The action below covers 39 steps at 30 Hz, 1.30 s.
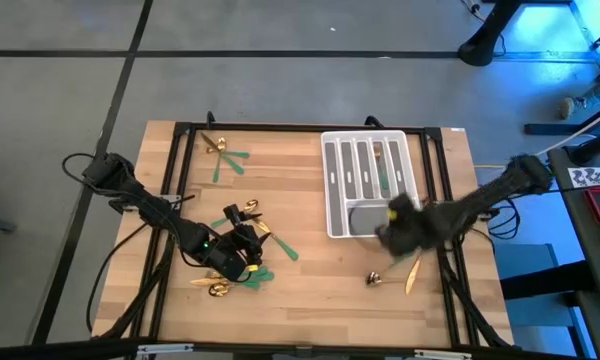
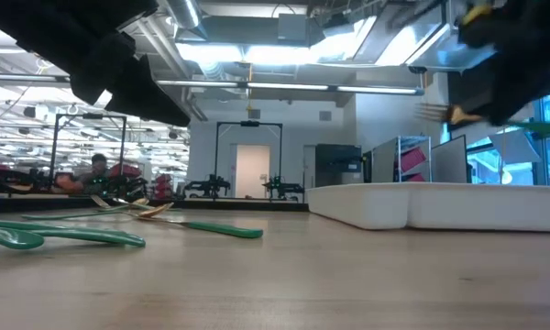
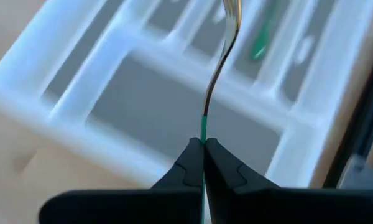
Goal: Sort silverware
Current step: Put the green fork into the silverware tray
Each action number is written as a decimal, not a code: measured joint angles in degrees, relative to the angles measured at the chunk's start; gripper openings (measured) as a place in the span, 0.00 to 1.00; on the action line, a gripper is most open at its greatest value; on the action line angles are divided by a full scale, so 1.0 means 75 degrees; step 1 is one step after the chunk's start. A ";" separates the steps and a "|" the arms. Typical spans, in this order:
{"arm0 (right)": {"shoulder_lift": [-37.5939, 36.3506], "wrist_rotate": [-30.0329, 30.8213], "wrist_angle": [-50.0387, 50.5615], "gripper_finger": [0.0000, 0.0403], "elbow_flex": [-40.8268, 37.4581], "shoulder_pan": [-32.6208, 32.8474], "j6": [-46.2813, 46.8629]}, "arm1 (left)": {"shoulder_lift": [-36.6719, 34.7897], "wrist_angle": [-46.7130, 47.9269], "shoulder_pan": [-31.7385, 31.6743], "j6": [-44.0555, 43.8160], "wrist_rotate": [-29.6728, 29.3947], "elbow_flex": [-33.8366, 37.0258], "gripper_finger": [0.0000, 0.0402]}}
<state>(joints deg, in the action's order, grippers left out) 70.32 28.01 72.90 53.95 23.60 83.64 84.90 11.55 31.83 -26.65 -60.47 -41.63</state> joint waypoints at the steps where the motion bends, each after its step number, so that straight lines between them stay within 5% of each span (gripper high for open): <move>1: -0.0404 -0.0002 -0.0247 0.00 -0.0307 -0.0518 -0.0335 | 0.0000 -0.0003 0.0000 0.0005 -0.0003 0.0000 0.68; 5: -0.1744 -0.0378 -0.1728 0.00 -0.1438 -0.2978 -0.2332 | 0.0000 -0.0007 0.0000 0.0047 -0.0004 0.0000 0.68; 8: -0.2143 -0.1420 -0.3368 0.00 -0.2030 -0.4884 -0.4174 | 0.0000 -0.0017 -0.0001 0.0149 -0.0012 0.0000 0.68; 13: -0.1590 -0.3460 -0.5349 0.00 -0.2336 -0.7531 -0.6346 | 0.0000 -0.0023 -0.0096 0.0067 -0.0017 0.0000 0.68; 18: -0.0560 -0.4433 -0.5811 0.00 -0.2336 -0.9271 -0.7334 | 0.0000 -0.0029 -0.0117 -0.0055 -0.0023 0.0000 0.68; 28: 0.1207 -0.5504 -0.6714 0.00 -0.2330 -1.0116 -0.7786 | 0.0000 -0.0029 -0.0117 -0.0239 -0.0023 0.0000 0.68; 39: 0.1526 -0.5261 -0.6731 0.10 -0.2311 -1.0104 -0.7696 | 0.0000 -0.0023 -0.0114 -0.0251 -0.0024 0.0000 0.68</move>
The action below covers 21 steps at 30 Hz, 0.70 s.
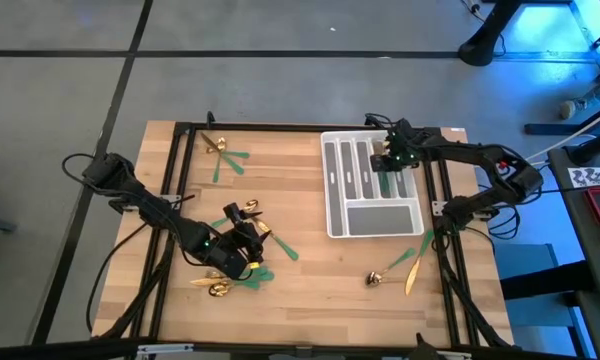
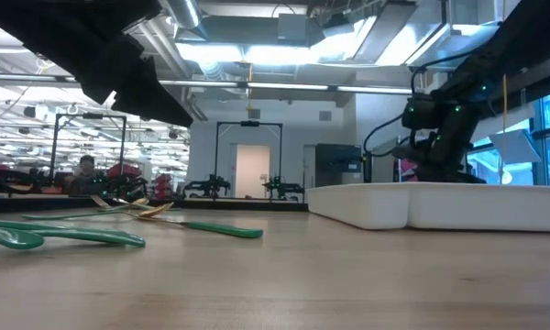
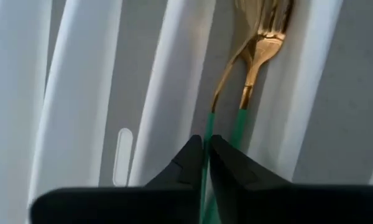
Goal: Sort silverware
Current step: Put the green fork into the silverware tray, then put the green knife into the silverware tray
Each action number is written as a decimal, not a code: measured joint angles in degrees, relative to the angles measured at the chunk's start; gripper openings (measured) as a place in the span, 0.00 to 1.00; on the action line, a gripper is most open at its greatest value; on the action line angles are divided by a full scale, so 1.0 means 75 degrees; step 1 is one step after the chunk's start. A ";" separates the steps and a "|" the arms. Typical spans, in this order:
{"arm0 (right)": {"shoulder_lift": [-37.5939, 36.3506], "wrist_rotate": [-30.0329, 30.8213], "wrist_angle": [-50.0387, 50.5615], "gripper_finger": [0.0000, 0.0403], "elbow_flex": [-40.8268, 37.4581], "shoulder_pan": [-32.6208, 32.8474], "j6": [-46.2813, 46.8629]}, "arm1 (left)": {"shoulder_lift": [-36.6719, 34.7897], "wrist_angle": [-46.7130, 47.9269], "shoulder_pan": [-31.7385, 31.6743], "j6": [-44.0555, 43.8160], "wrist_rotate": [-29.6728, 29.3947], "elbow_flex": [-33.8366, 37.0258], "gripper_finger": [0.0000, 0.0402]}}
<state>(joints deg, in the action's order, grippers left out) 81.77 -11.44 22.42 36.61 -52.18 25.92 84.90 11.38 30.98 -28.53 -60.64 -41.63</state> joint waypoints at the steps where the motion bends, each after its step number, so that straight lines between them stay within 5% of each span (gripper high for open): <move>1: -0.0021 -0.0008 0.0098 0.13 0.0040 0.0009 -0.0088 | 0.0000 0.0000 0.0000 0.0000 0.0000 0.0000 0.68; 8: -0.0410 0.0136 0.1285 0.33 0.0935 0.0003 -0.0588 | 0.0000 0.0001 0.0000 0.0000 0.0000 0.0000 0.68; 14: -0.1116 0.1164 0.2204 0.36 0.1770 0.0273 -0.0988 | 0.0000 0.0001 0.0000 -0.0005 -0.0003 0.0000 0.68; 21: -0.2363 0.2344 0.2299 0.36 0.1525 0.2589 -0.1011 | 0.0000 0.0003 0.0017 -0.0146 0.0000 0.0000 0.68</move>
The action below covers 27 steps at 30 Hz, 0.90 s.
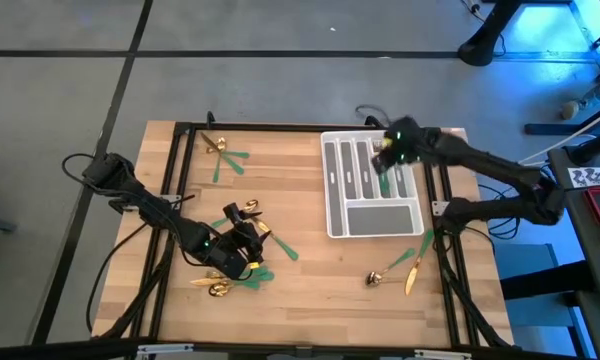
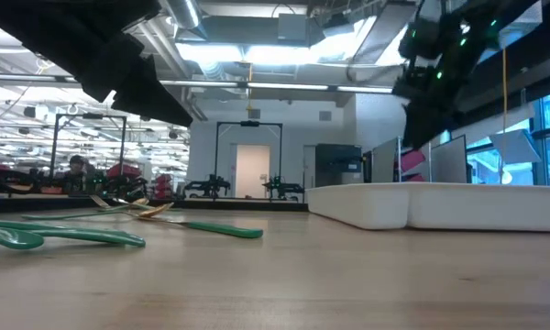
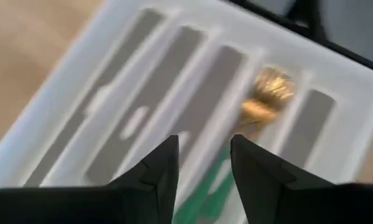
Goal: Sort silverware
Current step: Put the green knife into the silverware tray
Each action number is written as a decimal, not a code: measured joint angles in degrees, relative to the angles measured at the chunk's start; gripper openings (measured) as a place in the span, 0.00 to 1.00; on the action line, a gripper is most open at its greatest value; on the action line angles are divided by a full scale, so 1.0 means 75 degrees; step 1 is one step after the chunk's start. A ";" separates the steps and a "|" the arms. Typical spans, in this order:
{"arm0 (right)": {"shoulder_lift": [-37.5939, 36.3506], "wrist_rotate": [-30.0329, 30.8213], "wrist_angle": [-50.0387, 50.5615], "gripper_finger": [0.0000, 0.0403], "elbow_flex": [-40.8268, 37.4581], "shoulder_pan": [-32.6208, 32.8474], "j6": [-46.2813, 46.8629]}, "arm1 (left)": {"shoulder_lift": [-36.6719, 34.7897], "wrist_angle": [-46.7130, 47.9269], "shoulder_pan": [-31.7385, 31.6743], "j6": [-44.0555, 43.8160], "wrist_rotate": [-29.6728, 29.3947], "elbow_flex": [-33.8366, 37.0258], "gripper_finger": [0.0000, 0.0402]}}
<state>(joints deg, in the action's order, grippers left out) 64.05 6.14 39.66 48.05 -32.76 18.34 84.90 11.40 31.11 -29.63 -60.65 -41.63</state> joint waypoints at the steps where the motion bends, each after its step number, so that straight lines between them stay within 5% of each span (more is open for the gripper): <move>1: -0.0145 0.0267 -0.0017 0.36 -0.0077 0.0547 0.0114 | 0.0000 0.0000 0.0000 0.0000 -0.0001 0.0000 0.68; 6: -0.0341 0.1657 -0.0621 0.36 -0.0530 0.3611 0.0741 | 0.0000 -0.0003 0.0000 -0.0053 0.0001 0.0000 0.68; 14: 0.0623 0.3013 -0.4258 0.36 -0.1221 0.7242 0.1076 | 0.0000 -0.0009 -0.0072 -0.0032 -0.0002 0.0000 0.68; 23: 0.3211 0.2459 -0.9186 0.36 -0.1222 0.7908 -0.0901 | 0.0000 -0.0005 -0.0535 -0.0217 0.0000 0.0000 0.68; 27: 0.4160 0.2447 -0.9734 0.36 -0.0672 0.7560 -0.1344 | -0.0062 0.0626 -0.0717 -0.1209 0.0018 -0.0037 0.68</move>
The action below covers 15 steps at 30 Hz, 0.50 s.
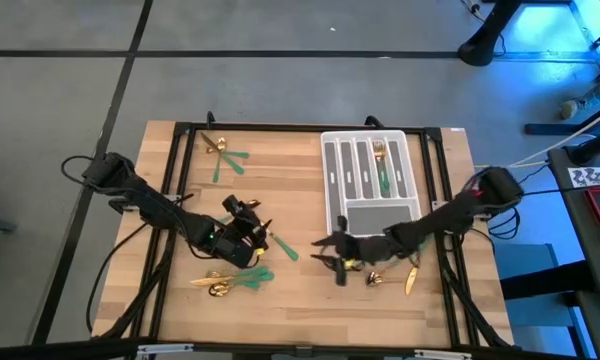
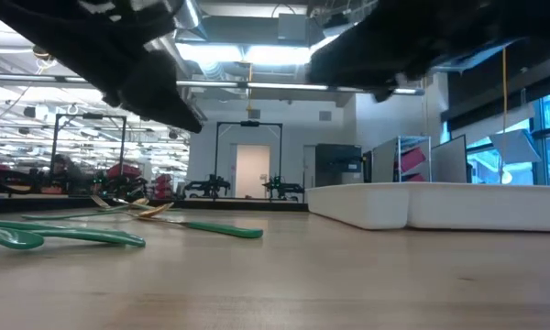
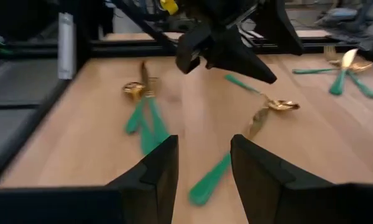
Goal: Sort silverware
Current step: Put the green knife into the silverware tray
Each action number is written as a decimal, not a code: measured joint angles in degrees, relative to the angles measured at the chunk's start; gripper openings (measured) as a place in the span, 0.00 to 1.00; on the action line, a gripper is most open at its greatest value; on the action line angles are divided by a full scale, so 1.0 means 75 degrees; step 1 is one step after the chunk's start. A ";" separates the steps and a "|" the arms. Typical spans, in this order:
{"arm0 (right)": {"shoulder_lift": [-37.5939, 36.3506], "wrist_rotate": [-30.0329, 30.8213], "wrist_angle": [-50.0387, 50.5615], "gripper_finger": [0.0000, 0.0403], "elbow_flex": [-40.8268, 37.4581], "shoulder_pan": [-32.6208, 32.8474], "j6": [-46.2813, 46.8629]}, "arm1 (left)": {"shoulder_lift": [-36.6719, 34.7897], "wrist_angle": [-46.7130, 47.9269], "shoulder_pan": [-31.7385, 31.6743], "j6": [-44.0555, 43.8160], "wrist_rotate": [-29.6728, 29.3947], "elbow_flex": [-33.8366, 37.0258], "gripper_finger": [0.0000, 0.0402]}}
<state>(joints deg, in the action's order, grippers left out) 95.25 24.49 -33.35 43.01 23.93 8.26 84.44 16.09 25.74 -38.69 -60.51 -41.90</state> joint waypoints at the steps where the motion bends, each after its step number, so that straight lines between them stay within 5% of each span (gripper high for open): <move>1: 0.0186 -0.0003 0.0127 0.36 0.0215 -0.0088 -0.0110 | -0.0108 0.0467 0.0008 -0.0448 0.0025 -0.0032 0.68; 7: 0.1247 -0.0105 0.1495 0.40 0.1794 -0.0478 -0.0151 | -0.0918 0.3047 0.0523 -0.2827 0.0224 -0.0287 0.68; 15: 0.2893 0.0871 0.2898 0.62 0.3797 -0.0852 0.0130 | -0.1089 0.3466 0.1440 -0.4276 0.0186 -0.0097 0.68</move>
<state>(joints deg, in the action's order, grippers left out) 116.95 31.02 -11.61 71.49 17.54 9.24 76.27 42.09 36.54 -70.76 -59.12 -42.63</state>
